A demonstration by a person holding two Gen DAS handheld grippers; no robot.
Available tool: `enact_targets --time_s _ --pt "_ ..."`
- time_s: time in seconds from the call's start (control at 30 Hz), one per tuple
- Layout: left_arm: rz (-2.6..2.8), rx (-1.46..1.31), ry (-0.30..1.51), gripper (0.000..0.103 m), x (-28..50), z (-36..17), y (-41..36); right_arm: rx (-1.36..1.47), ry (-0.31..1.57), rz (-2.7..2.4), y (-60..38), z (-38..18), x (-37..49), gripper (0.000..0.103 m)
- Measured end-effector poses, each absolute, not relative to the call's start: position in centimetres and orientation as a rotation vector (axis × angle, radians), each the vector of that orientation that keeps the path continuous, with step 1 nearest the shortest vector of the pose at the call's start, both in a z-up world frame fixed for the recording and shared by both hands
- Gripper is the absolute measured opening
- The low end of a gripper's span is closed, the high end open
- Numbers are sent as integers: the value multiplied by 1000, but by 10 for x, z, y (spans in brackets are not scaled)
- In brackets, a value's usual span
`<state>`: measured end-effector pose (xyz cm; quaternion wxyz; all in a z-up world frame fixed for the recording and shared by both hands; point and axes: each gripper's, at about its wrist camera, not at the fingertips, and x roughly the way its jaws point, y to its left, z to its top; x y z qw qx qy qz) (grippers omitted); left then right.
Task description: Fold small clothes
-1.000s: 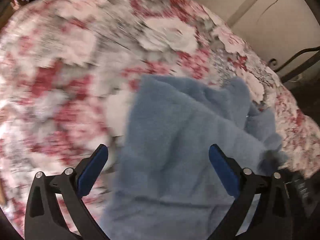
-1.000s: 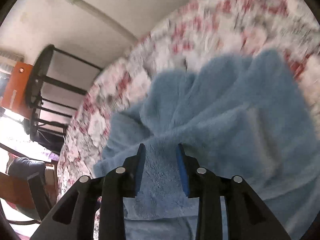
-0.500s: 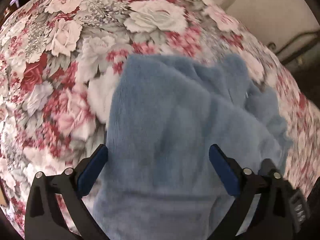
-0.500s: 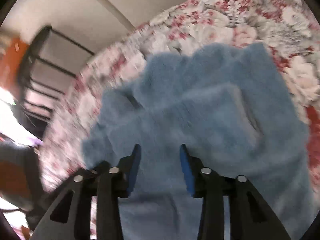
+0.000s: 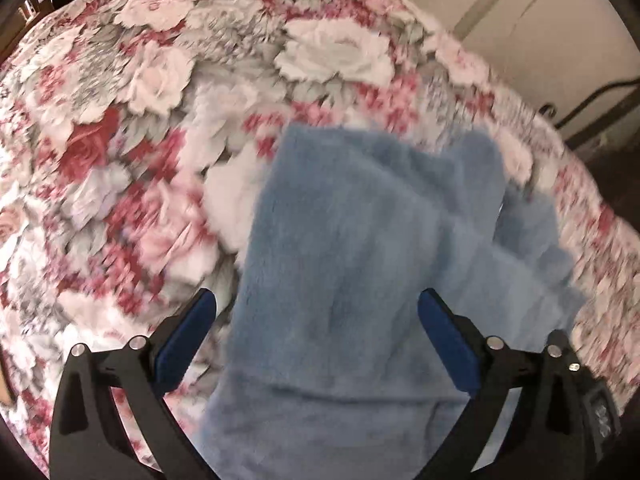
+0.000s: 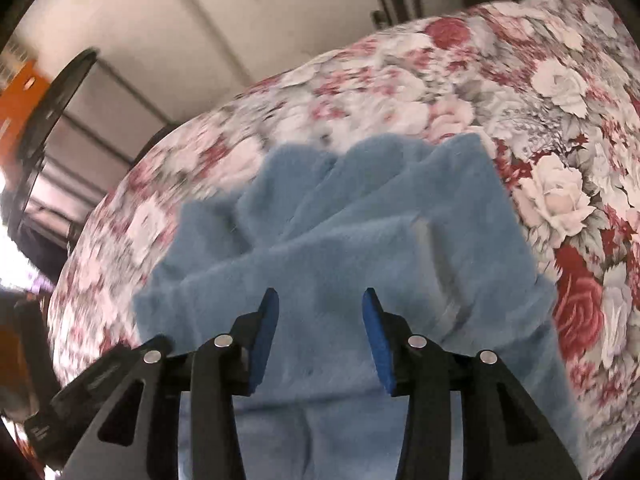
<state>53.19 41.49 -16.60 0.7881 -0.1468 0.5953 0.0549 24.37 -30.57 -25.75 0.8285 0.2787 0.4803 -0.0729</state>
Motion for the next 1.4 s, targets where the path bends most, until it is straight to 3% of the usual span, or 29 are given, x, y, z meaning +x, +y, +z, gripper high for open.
enact_targets --time_s 0.13,0.2,0.3,0.5,0.57,0.7,0.87,1.0,1.13,1.23,1.4 --pt "99 -358 1365 98 547 -184 397 691 1104 -195 -326 -302 262 44" --pt "135 -323 1433 98 551 -202 394 693 1096 -200 -327 -295 262 45" --pt "108 -324 1388 98 546 -180 390 758 1018 -151 -322 -273 256 60" --pt "59 -102 1329 98 492 -143 357 752 966 -166 -331 -245 225 71" --pt "191 33 1340 98 487 -149 372 757 965 -189 -336 -244 221 71" --pt "255 -81 1373 98 487 -158 429 784 983 -177 -324 -254 230 71" --pt "270 -74 1502 99 497 -210 463 725 1021 -210 -315 -266 241 76" --pt "276 -170 1438 99 490 -186 476 736 1102 -281 -328 -293 243 74" --pt "323 -120 1273 99 481 -144 496 790 936 -244 -336 -262 236 74" --pt "347 -92 1304 99 500 -158 504 682 923 -239 -327 -253 247 74" --pt "362 -86 1378 99 512 -191 512 649 1088 -269 -330 -300 267 74"
